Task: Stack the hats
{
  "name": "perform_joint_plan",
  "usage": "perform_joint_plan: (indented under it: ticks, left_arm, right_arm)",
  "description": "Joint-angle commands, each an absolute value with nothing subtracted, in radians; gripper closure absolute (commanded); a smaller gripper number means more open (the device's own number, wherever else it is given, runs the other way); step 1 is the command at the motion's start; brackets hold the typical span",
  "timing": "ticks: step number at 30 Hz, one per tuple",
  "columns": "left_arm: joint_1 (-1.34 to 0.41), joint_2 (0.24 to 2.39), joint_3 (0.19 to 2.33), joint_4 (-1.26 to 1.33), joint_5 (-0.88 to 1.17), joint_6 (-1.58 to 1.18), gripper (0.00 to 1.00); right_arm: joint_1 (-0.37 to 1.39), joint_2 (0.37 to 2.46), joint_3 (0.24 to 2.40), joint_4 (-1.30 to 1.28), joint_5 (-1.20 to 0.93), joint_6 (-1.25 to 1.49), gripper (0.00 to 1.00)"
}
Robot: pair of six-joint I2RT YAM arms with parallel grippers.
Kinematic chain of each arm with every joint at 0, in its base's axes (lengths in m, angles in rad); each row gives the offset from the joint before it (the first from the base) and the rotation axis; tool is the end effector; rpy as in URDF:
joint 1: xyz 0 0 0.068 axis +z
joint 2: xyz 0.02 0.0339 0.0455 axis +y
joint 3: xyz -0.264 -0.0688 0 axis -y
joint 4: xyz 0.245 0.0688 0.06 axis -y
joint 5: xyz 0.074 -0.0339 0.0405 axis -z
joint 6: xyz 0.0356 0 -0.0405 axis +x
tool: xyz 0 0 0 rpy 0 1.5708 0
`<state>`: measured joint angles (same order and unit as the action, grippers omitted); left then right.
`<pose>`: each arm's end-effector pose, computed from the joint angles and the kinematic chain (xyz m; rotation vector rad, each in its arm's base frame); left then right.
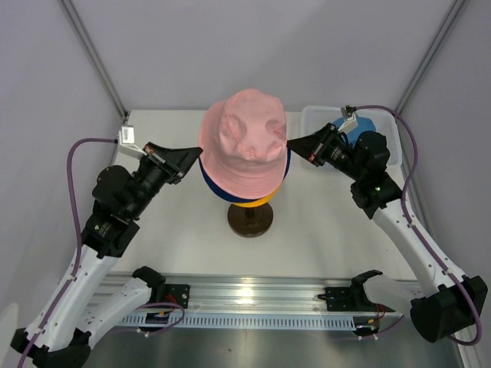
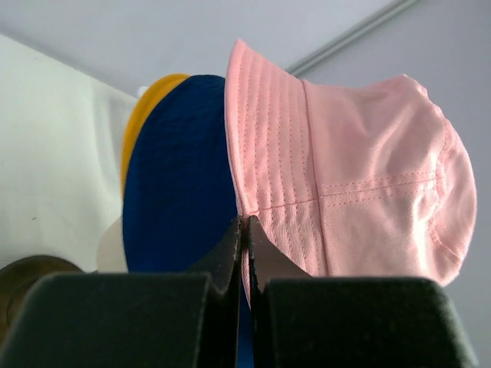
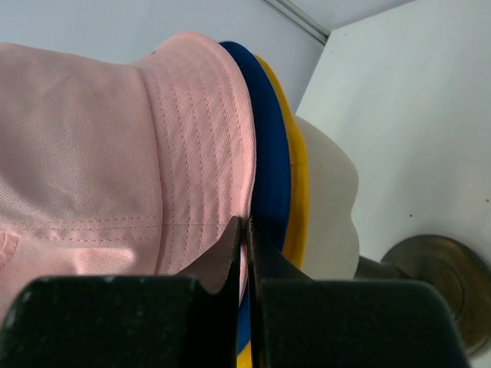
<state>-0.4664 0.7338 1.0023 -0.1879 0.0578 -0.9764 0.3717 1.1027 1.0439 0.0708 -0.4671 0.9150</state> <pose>0.1361 -0.0708 0.4220 -0.3577 1.5726 -1.1891 0.2315 0.1075 0.3959 0.0613 1.7331 1.3445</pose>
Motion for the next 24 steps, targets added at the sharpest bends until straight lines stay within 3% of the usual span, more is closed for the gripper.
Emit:
perform_joint_plan:
  ticks: [1, 13, 24]
  left_arm:
    - [-0.465, 0.738, 0.986, -0.284, -0.07, -0.982, 0.99]
    - [-0.465, 0.709, 0.767, -0.288, -0.046, -1.066, 0.99]
    - [-0.471, 0.609, 0.69, -0.339, -0.02, -0.924, 0.99]
  right_arm:
    - [0.379, 1.095, 1.078, -0.061, -0.425, 0.848, 1.0]
    - [0.379, 1.019, 1.072, -0.273, -0.362, 0.715, 1.0]
    - [0.382, 1.045, 1.028, -0.238, -0.433, 0.677, 1.0]
